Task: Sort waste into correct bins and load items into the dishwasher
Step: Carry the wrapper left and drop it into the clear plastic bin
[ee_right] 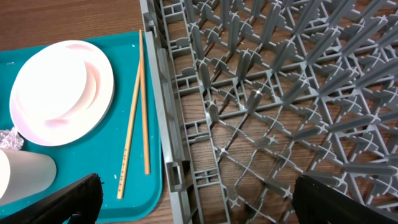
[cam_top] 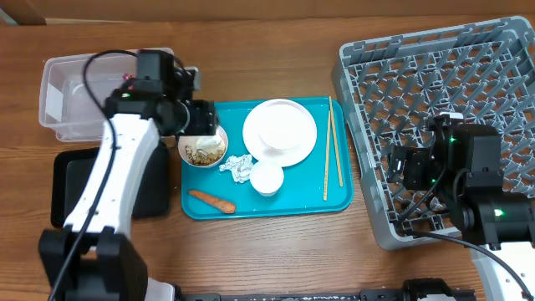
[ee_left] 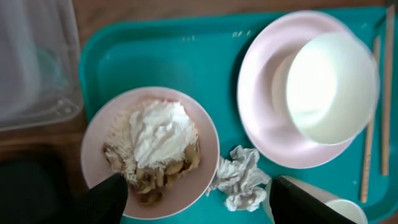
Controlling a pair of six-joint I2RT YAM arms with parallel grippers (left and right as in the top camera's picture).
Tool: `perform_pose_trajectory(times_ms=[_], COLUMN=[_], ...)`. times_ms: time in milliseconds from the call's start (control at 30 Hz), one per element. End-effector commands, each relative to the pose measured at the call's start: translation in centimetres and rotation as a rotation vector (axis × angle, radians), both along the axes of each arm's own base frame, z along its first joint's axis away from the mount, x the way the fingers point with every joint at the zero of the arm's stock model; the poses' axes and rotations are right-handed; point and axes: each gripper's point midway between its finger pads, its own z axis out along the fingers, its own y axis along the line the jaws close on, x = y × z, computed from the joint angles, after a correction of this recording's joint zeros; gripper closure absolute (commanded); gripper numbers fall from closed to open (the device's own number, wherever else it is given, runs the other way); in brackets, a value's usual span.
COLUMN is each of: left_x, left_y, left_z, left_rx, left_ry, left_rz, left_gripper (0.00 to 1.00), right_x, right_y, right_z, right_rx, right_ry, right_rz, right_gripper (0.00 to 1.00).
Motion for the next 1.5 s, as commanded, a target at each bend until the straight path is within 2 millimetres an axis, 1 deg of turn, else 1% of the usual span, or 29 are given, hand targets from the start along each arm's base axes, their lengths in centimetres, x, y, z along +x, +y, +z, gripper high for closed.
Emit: perform_pose_trajectory(times_ms=[0,233,267,333,367,400,433,467,533,567,600,700,767,833,900,1033,1100,1167,1200,1300,1367,1467], left_x=[-0.5,-0.5,-0.6,-0.7,-0.6,-0.5,-0.4,-0.3,-0.1,-0.1,-0.1,-0.1,0.1,0.5,0.8,1.3,1.7,2.2,2.5,3.4,4.3,6.0], left_y=[0.7,0.7,0.8,0.9,0.9,1.0,0.9,0.9,0.9,0.9,0.9,0.9,1.0,1.0,0.9,0.9,1.4,2.4,3.1,5.4,7.4,10.2], left_z=[-3.3,-8.3,-8.7,-9.3,-9.3,-9.3,-9.3,-9.2,-9.2,-9.2,-9.2,-8.8,-8.1,-6.5,-4.5,0.5,2.6,4.5,5.7,8.1,9.4,10.3], left_rx=[0.097,0.138,0.143,0.154,0.154,0.153,0.152,0.152,0.151,0.151,0.151,0.151,0.155,0.158,0.156,0.151,0.166,0.197,0.214,0.253,0.272,0.284], left_ry=[0.081,0.195,0.208,0.224,0.222,0.218,0.213,0.208,0.202,0.201,0.201,0.202,0.204,0.203,0.191,0.136,0.096,0.046,0.014,-0.073,-0.136,-0.207], left_rz=[0.028,0.017,0.017,0.018,0.019,0.019,0.02,0.02,0.021,0.02,0.021,0.021,0.022,0.023,0.023,0.026,0.038,0.064,0.083,0.156,0.23,0.317], left_gripper=[0.25,0.25,0.3,0.37,0.39,0.43,0.55,0.63,0.82,0.93,0.96,0.96,0.96,0.96,0.96,0.96,0.96,0.96,0.96,0.96,0.96,0.96], right_x=[0.2,0.2,0.2,0.2,0.2,0.2,0.2,0.2,0.2,0.2,0.2,0.2,0.2,0.2,0.2,0.2,0.2,0.2,0.2,0.2,0.2,0.2], right_y=[-0.2,-0.2,-0.2,-0.2,-0.2,-0.2,-0.2,-0.2,-0.2,-0.2,-0.2,-0.2,-0.2,-0.2,-0.2,-0.2,-0.2,-0.2,-0.2,-0.2,-0.2,-0.2], right_z=[1.6,1.6,1.6,1.6,1.6,1.6,1.6,1.6,1.6,1.6,1.6,1.6,1.6,1.6,1.5,1.5,1.5,1.5,1.5,1.5,1.5,1.5], right_rx=[0.002,0.002,0.002,0.002,0.002,0.002,0.002,0.002,0.002,0.002,0.002,0.002,0.002,0.002,0.002,0.002,0.002,0.002,0.002,0.002,0.002,0.002], right_ry=[-0.043,-0.043,-0.043,-0.044,-0.044,-0.044,-0.044,-0.044,-0.043,-0.043,-0.043,-0.043,-0.042,-0.042,-0.04,-0.039,-0.039,-0.04,-0.04,-0.04,-0.04,-0.04], right_rz=[-0.013,-0.013,-0.013,-0.013,-0.013,-0.013,-0.013,-0.013,-0.013,-0.013,-0.013,-0.013,-0.013,-0.013,-0.013,-0.013,-0.013,-0.013,-0.013,-0.013,-0.013,-0.013], right_gripper=[0.0,0.0,0.0,0.0,0.0,0.0,0.0,0.0,0.0,0.0,0.0,0.0,0.0,0.0,0.0,0.0,0.0,0.0,0.0,0.0,0.0,0.0])
